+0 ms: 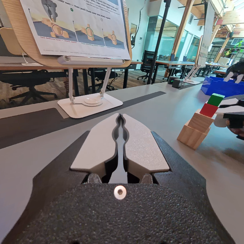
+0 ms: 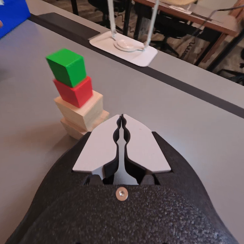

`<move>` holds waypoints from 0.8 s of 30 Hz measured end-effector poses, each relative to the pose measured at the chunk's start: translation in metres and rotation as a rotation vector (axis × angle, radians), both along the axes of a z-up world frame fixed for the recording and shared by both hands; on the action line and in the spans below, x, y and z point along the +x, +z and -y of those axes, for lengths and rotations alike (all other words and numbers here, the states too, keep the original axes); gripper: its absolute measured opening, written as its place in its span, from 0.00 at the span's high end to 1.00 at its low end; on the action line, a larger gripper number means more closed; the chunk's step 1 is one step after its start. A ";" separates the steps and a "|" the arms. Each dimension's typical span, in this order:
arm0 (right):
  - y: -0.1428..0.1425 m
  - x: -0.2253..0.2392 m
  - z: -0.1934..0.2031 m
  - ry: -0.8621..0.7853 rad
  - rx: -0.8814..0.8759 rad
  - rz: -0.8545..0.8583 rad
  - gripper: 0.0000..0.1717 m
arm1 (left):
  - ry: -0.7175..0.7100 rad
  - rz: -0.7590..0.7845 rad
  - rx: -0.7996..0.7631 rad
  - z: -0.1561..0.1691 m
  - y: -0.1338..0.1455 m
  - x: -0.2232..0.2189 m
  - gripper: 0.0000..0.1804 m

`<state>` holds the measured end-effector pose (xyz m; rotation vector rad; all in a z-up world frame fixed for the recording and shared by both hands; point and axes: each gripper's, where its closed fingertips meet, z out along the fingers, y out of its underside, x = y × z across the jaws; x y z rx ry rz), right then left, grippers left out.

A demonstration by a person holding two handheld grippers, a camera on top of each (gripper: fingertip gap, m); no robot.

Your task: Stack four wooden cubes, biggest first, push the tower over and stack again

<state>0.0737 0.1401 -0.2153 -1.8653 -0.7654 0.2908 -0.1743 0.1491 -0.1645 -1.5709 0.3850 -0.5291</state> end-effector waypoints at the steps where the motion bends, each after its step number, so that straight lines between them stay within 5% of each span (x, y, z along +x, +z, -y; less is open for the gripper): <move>1: 0.002 -0.013 0.001 0.024 0.015 0.006 1.00 | 0.006 0.002 0.002 0.000 0.001 -0.001 1.00; 12: 0.019 -0.121 0.039 0.320 0.166 0.077 1.00 | 0.035 0.014 0.012 -0.001 0.005 -0.008 1.00; 24: 0.066 -0.016 -0.007 0.116 0.228 -0.222 0.92 | 0.024 -0.023 0.022 0.001 0.003 0.000 1.00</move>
